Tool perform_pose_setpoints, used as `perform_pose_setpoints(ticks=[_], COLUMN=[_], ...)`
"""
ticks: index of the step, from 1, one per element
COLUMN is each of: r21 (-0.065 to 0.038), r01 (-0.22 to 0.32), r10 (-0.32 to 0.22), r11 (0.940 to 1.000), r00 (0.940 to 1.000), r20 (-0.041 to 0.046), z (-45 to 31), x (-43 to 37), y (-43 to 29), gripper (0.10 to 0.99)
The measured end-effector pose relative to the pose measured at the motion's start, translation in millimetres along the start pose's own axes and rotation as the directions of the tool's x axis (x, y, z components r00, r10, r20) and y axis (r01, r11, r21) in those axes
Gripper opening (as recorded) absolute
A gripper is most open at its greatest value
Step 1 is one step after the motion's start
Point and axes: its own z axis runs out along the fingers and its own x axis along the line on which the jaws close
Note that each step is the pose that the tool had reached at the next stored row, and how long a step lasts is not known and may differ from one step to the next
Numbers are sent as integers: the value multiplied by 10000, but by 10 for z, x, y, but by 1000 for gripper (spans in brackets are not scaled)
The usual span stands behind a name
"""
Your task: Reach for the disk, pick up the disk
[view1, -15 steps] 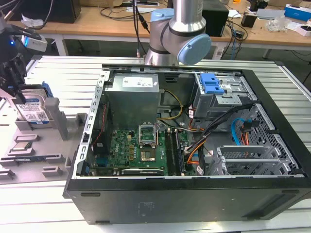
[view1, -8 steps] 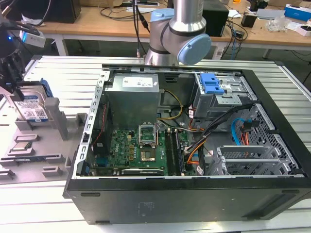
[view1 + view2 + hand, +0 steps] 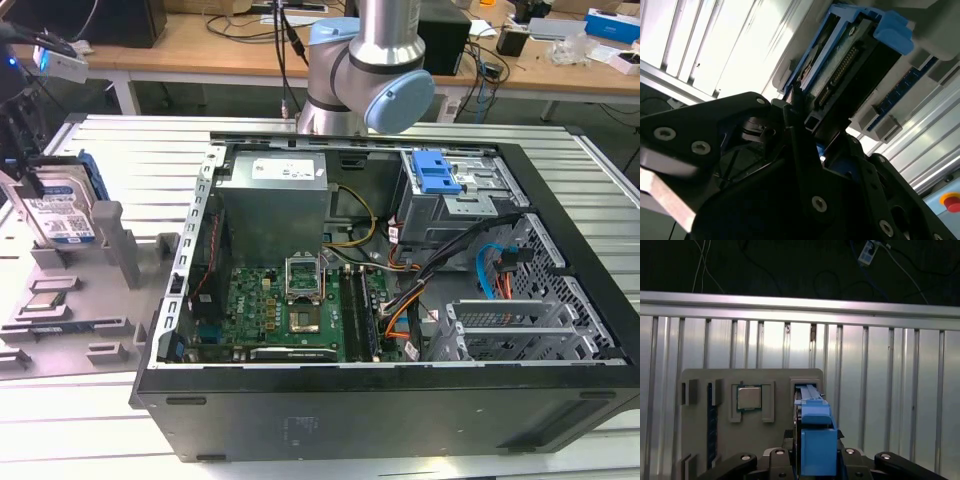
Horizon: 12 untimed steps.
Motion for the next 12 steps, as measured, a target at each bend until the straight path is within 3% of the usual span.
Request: perform_pose_setpoints(ticks=[1, 4, 12], r21=[0, -1, 0], r01=[-1, -1, -1], r10=[1, 1, 1], r11=[10000, 10000, 10000], r00=[10000, 10000, 10000], r20=[-1, 0, 0], z=[-18, -194, -426], x=[0, -1, -1], y=[1, 6, 12], gripper=[369, 369, 369])
